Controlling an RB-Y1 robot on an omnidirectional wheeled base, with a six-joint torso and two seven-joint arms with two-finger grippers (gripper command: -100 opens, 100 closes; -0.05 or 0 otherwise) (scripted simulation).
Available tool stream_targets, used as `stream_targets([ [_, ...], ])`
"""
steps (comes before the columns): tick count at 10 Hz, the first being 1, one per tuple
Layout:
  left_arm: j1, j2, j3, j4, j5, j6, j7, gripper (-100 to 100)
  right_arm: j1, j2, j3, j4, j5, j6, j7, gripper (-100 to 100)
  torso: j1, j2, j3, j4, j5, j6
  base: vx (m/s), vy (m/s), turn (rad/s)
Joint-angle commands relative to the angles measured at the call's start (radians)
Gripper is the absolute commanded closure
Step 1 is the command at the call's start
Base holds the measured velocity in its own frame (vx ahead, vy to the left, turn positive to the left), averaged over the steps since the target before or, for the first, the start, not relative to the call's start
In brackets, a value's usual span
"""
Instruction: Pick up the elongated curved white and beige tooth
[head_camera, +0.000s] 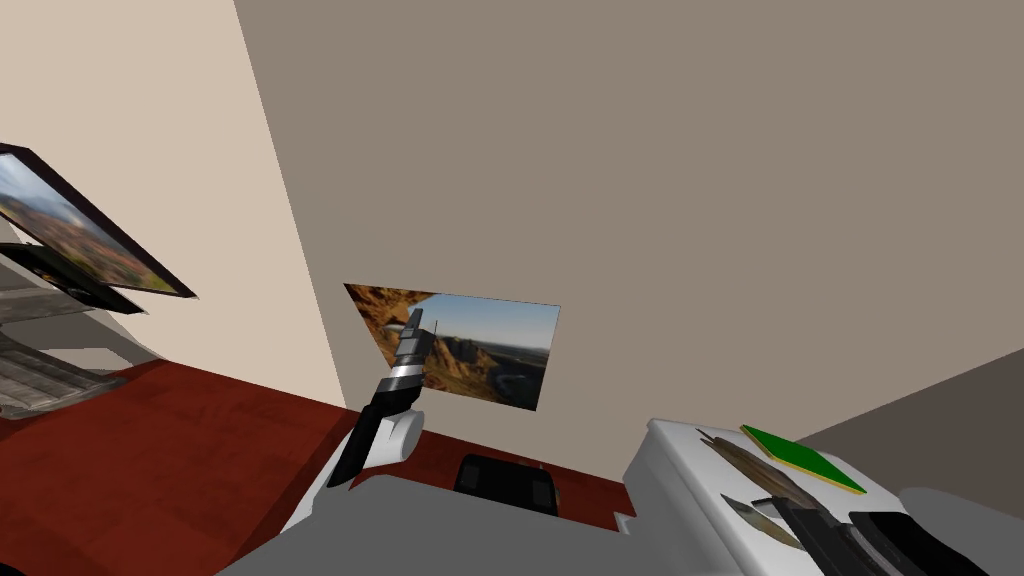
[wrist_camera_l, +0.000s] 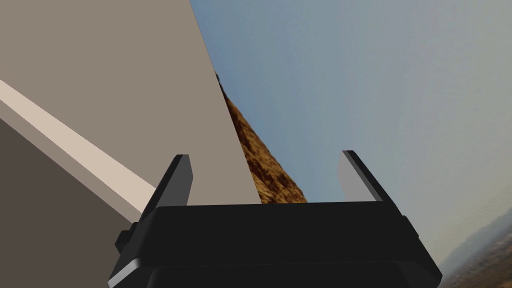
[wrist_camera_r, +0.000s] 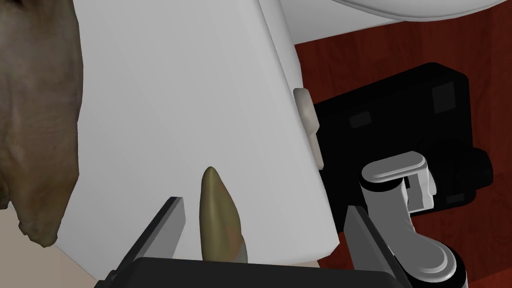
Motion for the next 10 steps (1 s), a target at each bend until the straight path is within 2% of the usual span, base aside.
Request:
stream_targets([
  [1,0.0,0.0,0.0,0.0,0.0,0.0,0.0,0,0.0,0.0,0.0,0.0,0.0,0.0,0.0,100,0.0,0.0,0.0,0.0,0.0,0.0,0.0,0.0,0.0],
  [5,0.0,0.0,0.0,0.0,0.0,0.0,0.0,0,-0.001,-0.002,-0.001,0.0,0.0,0.0,0.0,100,-0.001,0.0,0.0,0.0,-0.002,0.001,0.0,0.0,0.0],
  [6,0.0,0.0,0.0,0.0,0.0,0.0,0.0,0,-0.001,-0.002,-0.001,0.0,0.0,0.0,0.0,0,-0.001,0.0,0.0,0.0,-0.002,0.001,0.0,0.0,0.0],
  [7,0.0,0.0,0.0,0.0,0.0,0.0,0.0,0,-0.017,-0.035,-0.01,-0.013,-0.008,-0.03,-0.009,100,-0.001,0.0,0.0,0.0,-0.002,0.001,0.016,0.017,-0.062],
  [8,0.0,0.0,0.0,0.0,0.0,0.0,0.0,0,-0.02,-0.048,-0.013,-0.019,-0.011,-0.038,-0.012,100,0.001,-0.001,0.0,0.0,-0.001,0.0,0.018,0.019,-0.068],
  [9,0.0,0.0,0.0,0.0,0.0,0.0,0.0,0,-0.007,-0.043,-0.01,-0.024,-0.015,-0.019,-0.008,100,0.001,-0.001,-0.001,0.0,-0.001,0.001,0.004,0.005,-0.017],
  [10,0.0,0.0,0.0,0.0,0.0,0.0,0.0,0,-0.007,-0.045,-0.011,-0.024,-0.016,-0.021,-0.008,0,0.0,0.0,0.0,-0.001,-0.001,0.0,0.0,0.0,0.0],
])
